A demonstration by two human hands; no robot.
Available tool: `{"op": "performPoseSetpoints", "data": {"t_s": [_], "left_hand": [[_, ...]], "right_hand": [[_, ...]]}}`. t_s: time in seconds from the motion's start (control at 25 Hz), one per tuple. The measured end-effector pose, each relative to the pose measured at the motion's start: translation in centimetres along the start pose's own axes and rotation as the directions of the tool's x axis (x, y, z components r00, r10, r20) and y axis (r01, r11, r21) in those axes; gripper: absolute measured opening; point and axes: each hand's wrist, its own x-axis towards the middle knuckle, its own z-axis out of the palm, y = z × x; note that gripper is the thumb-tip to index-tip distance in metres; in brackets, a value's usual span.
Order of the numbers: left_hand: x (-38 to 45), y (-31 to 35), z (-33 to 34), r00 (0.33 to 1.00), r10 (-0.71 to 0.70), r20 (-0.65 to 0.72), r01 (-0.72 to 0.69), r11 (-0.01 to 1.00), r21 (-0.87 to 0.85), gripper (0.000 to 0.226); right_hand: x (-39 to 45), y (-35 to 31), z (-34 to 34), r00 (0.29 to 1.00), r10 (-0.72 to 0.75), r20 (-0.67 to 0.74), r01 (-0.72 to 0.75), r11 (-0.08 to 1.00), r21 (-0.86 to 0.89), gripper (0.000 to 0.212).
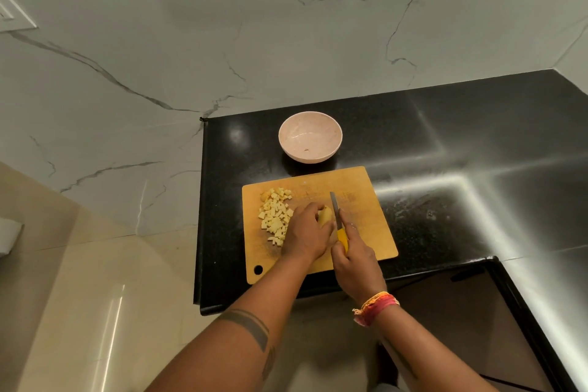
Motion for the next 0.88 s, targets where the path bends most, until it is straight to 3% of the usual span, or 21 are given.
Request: {"op": "performPoseSetpoints", "data": {"t_s": [0.16,0.32,0.4,0.48,0.72,0.88], "left_hand": [[0.7,1.4,0.3,0.999,-0.032,-0.044,0.037,0.992,0.120,0.038],[0.8,2.4,-0.8,0.992,-0.126,0.027,0.122,0.986,0.117,0.035],[1.3,2.7,-0.7,0.991,-0.123,-0.046,0.128,0.982,0.139,0.033],[1.9,2.6,-0.3,0.995,-0.070,-0.068,0.082,0.976,0.203,0.030],[2.0,1.1,-0.6,0.979,0.164,0.123,-0.198,0.912,0.360,0.039],[3.5,1.8,-0.8,0.955,0.214,0.204,-0.286,0.843,0.455,0.034]], "right_hand": [[1.0,1.5,-2.1,0.997,-0.021,0.068,0.024,0.999,-0.043,0.072],[1.2,1.7,-4.9,0.970,-0.026,0.242,0.071,0.981,-0.179,0.069],[1.3,1.6,-5.5,0.962,-0.029,0.271,0.094,0.968,-0.231,0.069],[1.8,1.5,-5.4,0.964,-0.017,0.264,0.088,0.962,-0.259,0.071],[1.5,1.2,-3.1,0.980,0.067,0.188,-0.010,0.958,-0.285,0.077],[1.7,0.9,-1.6,0.990,0.070,0.122,-0.023,0.938,-0.347,0.076]]}}
